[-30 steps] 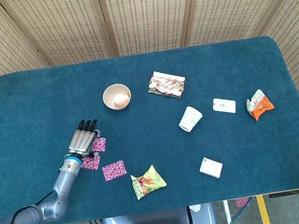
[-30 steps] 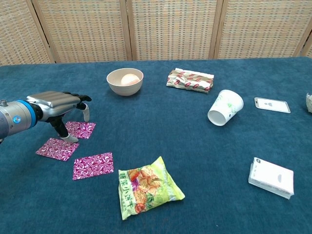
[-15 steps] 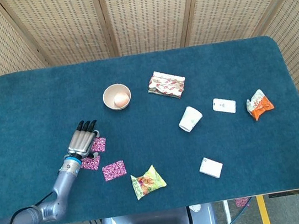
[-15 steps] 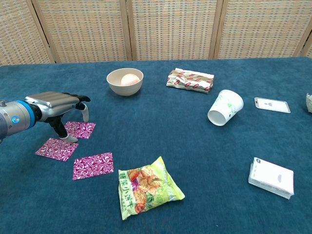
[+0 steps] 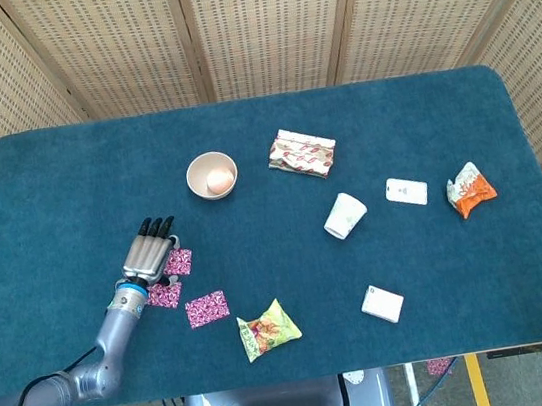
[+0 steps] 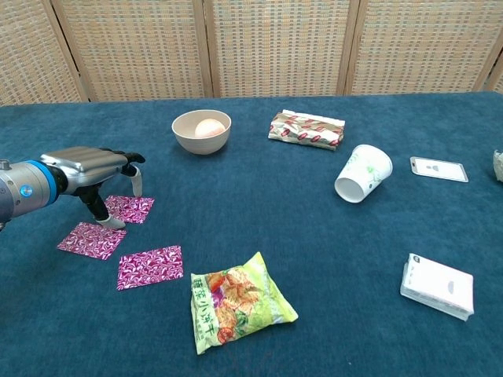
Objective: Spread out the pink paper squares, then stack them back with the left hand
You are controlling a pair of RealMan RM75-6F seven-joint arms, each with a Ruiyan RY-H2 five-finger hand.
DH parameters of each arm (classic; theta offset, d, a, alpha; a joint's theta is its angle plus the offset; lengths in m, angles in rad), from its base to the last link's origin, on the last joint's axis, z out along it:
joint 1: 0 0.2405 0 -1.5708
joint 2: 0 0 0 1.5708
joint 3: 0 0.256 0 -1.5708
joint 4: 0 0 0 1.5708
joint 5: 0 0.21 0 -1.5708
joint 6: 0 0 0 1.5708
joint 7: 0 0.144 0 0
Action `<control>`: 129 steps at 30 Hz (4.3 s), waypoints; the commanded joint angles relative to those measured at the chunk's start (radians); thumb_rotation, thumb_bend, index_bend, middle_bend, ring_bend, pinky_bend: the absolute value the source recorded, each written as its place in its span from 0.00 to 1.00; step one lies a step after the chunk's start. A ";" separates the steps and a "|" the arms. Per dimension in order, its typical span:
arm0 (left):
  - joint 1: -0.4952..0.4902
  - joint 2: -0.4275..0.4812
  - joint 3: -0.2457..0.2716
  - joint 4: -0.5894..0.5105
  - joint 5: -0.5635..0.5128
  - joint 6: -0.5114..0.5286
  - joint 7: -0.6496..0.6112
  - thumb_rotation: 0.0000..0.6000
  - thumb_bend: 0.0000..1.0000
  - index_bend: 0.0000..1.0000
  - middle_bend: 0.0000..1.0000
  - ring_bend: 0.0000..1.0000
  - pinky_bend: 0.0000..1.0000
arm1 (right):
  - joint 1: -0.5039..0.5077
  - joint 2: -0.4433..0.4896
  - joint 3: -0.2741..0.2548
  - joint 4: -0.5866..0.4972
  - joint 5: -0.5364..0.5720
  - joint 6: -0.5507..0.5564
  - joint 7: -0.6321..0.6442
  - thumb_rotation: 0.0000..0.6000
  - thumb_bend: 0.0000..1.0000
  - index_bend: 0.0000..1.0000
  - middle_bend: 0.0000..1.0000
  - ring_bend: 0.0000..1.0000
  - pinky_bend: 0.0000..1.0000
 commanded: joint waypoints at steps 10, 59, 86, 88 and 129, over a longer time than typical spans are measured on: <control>-0.004 -0.006 0.002 0.012 -0.008 -0.010 0.006 0.92 0.24 0.35 0.00 0.00 0.00 | 0.000 0.003 0.001 -0.005 0.001 -0.001 -0.004 1.00 0.13 0.17 0.20 0.00 0.00; 0.014 0.064 -0.007 -0.082 0.011 0.022 -0.033 0.95 0.26 0.43 0.00 0.00 0.00 | -0.002 0.001 0.004 -0.008 -0.001 0.003 -0.005 1.00 0.13 0.17 0.20 0.00 0.00; 0.067 0.178 0.033 -0.380 -0.004 0.132 -0.006 0.95 0.26 0.43 0.00 0.00 0.00 | 0.010 -0.006 0.000 0.004 -0.016 -0.001 0.009 1.00 0.13 0.17 0.20 0.00 0.00; 0.069 0.180 0.036 -0.396 -0.004 0.140 0.000 0.95 0.26 0.43 0.00 0.00 0.00 | 0.010 -0.006 0.000 0.004 -0.017 -0.001 0.010 1.00 0.13 0.17 0.20 0.00 0.00; 0.055 0.032 0.030 -0.544 -0.203 0.369 0.250 0.96 0.26 0.43 0.00 0.00 0.00 | -0.003 -0.020 -0.008 0.065 -0.026 0.026 0.079 1.00 0.13 0.17 0.20 0.00 0.00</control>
